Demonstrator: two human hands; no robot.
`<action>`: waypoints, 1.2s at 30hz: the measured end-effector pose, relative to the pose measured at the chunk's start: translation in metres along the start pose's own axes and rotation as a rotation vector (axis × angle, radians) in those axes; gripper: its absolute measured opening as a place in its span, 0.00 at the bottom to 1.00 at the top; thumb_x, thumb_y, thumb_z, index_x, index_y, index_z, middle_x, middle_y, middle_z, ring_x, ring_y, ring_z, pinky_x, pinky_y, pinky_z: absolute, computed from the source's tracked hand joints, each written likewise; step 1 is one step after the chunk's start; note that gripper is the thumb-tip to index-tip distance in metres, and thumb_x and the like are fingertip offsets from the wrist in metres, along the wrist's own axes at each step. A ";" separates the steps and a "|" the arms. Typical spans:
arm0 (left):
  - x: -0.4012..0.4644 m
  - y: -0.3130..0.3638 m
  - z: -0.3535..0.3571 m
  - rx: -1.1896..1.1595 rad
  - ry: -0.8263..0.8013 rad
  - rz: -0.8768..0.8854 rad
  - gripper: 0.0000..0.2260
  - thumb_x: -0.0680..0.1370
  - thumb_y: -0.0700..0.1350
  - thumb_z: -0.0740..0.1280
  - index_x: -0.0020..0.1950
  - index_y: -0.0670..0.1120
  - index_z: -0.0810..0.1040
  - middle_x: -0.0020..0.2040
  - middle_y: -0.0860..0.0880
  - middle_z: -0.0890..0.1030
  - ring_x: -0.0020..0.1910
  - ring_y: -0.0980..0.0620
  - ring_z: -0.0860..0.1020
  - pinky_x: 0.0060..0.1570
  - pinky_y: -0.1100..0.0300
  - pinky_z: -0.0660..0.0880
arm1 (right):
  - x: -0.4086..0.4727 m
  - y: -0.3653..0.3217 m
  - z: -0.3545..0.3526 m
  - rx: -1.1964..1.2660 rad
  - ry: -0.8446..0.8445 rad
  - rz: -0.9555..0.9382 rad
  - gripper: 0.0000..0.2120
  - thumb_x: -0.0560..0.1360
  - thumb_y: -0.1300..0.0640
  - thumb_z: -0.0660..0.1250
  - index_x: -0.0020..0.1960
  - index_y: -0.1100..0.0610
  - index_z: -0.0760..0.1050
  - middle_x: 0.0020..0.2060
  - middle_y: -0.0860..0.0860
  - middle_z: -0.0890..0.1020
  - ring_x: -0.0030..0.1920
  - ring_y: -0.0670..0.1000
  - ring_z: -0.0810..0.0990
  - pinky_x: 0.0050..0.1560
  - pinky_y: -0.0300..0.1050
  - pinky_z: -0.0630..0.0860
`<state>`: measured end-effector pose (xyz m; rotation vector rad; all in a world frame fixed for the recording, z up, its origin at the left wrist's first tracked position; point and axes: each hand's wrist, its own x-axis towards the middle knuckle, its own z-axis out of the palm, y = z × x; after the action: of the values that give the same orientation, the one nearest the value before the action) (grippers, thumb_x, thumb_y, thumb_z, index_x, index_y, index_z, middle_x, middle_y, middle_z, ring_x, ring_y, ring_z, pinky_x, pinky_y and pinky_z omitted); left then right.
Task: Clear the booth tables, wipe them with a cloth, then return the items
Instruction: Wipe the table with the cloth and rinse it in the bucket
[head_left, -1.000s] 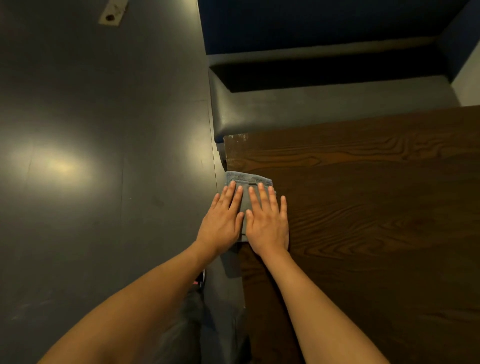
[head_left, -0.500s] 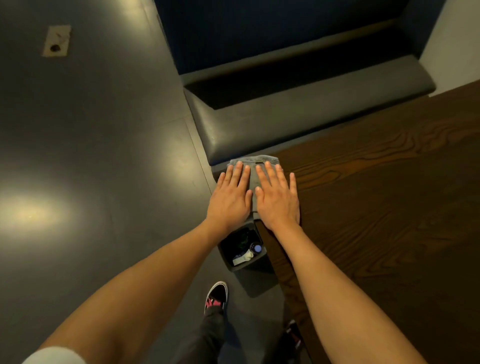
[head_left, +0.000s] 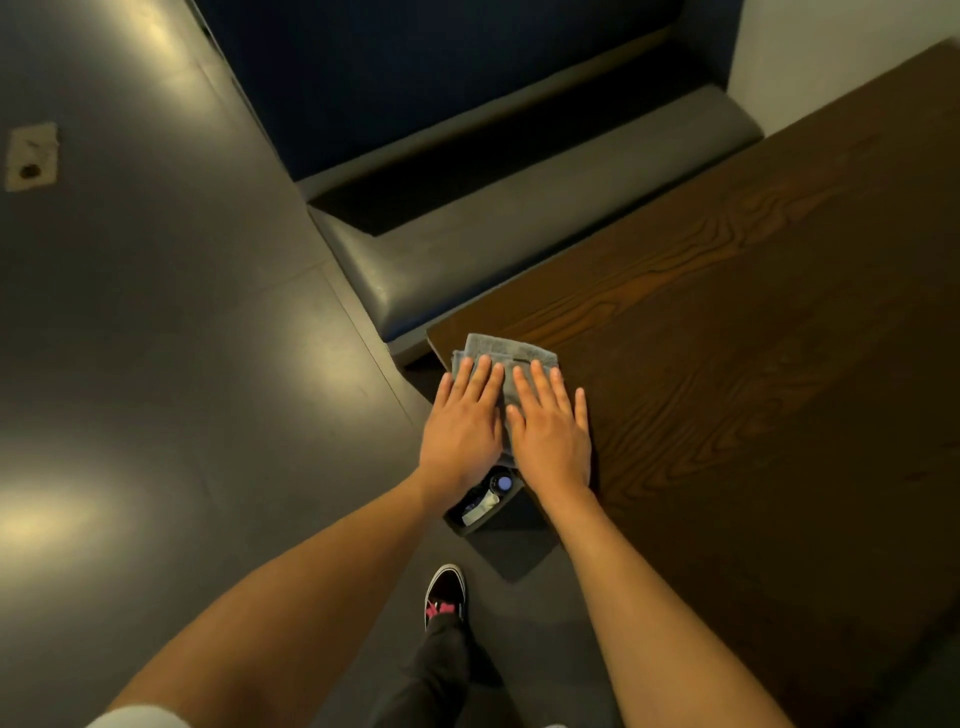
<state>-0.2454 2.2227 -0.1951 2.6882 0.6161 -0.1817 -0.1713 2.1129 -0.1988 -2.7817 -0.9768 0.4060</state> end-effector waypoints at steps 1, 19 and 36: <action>-0.014 0.011 0.004 0.008 -0.006 0.013 0.26 0.86 0.53 0.49 0.83 0.50 0.46 0.83 0.49 0.46 0.80 0.51 0.38 0.80 0.50 0.38 | -0.019 0.008 0.002 0.011 0.025 0.013 0.25 0.85 0.46 0.49 0.81 0.47 0.54 0.80 0.47 0.56 0.80 0.50 0.51 0.78 0.57 0.49; -0.203 0.209 0.090 0.077 -0.151 0.242 0.27 0.86 0.53 0.50 0.83 0.49 0.45 0.83 0.48 0.44 0.76 0.52 0.34 0.76 0.53 0.33 | -0.292 0.159 0.017 0.014 0.076 0.276 0.26 0.82 0.44 0.45 0.77 0.48 0.63 0.76 0.48 0.66 0.77 0.51 0.62 0.74 0.57 0.61; -0.211 0.296 0.110 -0.185 -0.248 0.522 0.21 0.84 0.44 0.61 0.78 0.51 0.66 0.76 0.51 0.70 0.77 0.54 0.64 0.77 0.58 0.48 | -0.359 0.183 0.004 1.389 0.376 0.951 0.24 0.84 0.52 0.58 0.79 0.46 0.59 0.73 0.52 0.70 0.72 0.55 0.71 0.62 0.47 0.71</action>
<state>-0.3076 1.8506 -0.1553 2.4915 -0.1412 -0.2911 -0.3335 1.7449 -0.1753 -1.6437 0.6295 0.3882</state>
